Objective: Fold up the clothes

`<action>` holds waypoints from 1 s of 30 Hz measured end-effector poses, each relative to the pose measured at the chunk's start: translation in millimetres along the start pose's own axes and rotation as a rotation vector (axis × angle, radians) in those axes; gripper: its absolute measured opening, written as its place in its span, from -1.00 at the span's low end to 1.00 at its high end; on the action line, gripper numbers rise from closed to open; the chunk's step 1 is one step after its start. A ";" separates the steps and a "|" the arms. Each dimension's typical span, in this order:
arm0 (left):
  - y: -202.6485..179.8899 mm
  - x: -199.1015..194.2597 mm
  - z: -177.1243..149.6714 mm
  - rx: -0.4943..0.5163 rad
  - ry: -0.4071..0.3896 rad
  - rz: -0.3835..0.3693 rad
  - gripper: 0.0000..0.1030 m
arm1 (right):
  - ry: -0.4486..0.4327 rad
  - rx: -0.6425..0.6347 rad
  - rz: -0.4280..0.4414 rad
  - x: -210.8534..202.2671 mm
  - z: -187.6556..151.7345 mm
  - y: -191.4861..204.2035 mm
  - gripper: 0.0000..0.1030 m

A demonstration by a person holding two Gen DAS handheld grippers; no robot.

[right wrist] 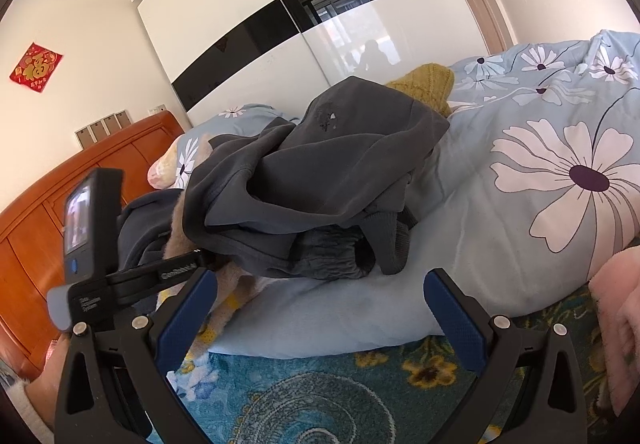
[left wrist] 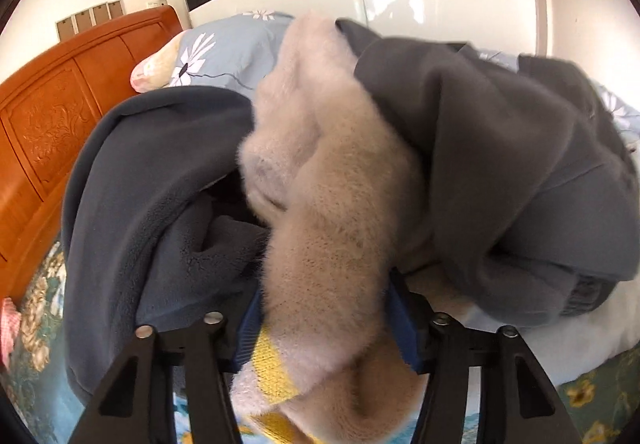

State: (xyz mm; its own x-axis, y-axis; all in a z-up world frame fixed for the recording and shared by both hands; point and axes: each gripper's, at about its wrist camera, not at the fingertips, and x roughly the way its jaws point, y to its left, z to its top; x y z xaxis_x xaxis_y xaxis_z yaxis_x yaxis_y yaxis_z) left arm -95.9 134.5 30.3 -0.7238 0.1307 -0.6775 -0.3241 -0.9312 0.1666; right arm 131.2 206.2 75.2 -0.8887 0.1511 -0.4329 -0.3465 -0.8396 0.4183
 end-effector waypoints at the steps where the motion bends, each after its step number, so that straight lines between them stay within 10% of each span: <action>1: -0.2 0.2 -1.6 -0.006 -0.005 -0.005 0.00 | 0.002 0.001 0.001 0.2 -0.1 -0.2 1.00; 4: 0.8 -3.2 -1.8 -0.034 -0.010 -0.020 -0.38 | 0.004 -0.001 0.004 0.6 -0.5 0.9 1.00; 11: 24.8 -49.9 26.2 -0.117 -0.125 0.027 -0.56 | 0.000 0.003 0.015 1.9 -1.9 1.7 1.00; 23: 114.9 -188.5 128.7 -0.215 -0.467 0.215 -0.62 | -0.023 -0.028 0.045 -3.0 -3.1 16.8 1.00; 30: 151.9 -293.4 101.5 -0.099 -0.526 0.282 -0.62 | -0.075 -0.073 0.101 -20.9 -0.7 43.3 1.00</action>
State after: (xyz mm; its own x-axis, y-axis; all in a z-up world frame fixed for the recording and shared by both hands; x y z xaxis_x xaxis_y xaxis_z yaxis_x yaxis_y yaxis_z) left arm 5.4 -10.7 327.0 -0.9859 0.0014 -0.1675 -0.0360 -0.9784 0.2037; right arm 135.0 166.4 101.8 -0.9388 0.1000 -0.3297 -0.2339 -0.8877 0.3966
